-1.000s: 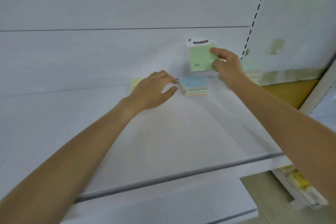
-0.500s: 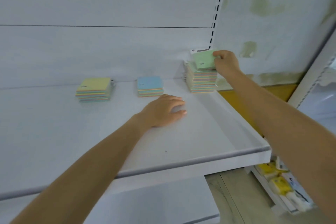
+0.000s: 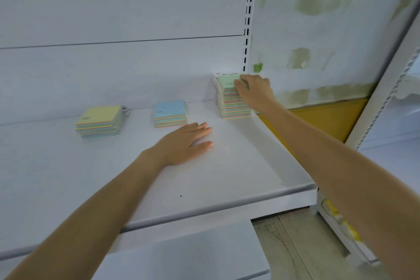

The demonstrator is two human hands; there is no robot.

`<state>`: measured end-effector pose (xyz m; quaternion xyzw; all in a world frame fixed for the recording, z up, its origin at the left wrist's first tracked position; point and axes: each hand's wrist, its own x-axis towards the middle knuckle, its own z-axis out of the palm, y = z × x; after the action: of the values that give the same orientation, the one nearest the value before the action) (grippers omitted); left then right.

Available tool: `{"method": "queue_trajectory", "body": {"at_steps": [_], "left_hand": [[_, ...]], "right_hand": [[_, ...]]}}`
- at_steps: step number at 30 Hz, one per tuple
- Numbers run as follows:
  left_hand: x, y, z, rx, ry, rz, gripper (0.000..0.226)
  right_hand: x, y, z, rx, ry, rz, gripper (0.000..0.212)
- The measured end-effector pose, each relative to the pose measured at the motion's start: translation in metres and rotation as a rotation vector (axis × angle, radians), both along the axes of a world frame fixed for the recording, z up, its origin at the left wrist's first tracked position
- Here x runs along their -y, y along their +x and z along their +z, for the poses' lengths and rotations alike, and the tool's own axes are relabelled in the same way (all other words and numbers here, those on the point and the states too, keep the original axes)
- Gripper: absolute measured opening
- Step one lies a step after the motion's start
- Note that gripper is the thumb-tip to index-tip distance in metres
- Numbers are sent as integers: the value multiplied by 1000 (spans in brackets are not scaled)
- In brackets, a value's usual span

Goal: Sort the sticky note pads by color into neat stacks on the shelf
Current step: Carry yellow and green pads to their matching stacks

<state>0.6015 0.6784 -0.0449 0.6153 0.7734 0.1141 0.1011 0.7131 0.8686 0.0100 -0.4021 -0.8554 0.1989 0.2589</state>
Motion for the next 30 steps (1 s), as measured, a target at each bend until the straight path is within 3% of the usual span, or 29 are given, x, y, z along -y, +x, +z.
{"method": "queue_trajectory", "body": {"at_steps": [3,6,11,15,30], "left_hand": [[1,1,0,14,-18,6,56],[3,2,0,16,-16,22,55],[13,3,7,-5,2,3,54],[53,-13,16,-101,-27,2,53],[414,-182,23,-361,-54,605,44]], "right_hand": [[2,1,-4,51,87,0,42],[17,-4,-3,-14,299,29,48],[66,-22,-9,33,512,368,62],[105,-52,-6,231,568,547,48],[412,-252,-20,262,641,942,46]]}}
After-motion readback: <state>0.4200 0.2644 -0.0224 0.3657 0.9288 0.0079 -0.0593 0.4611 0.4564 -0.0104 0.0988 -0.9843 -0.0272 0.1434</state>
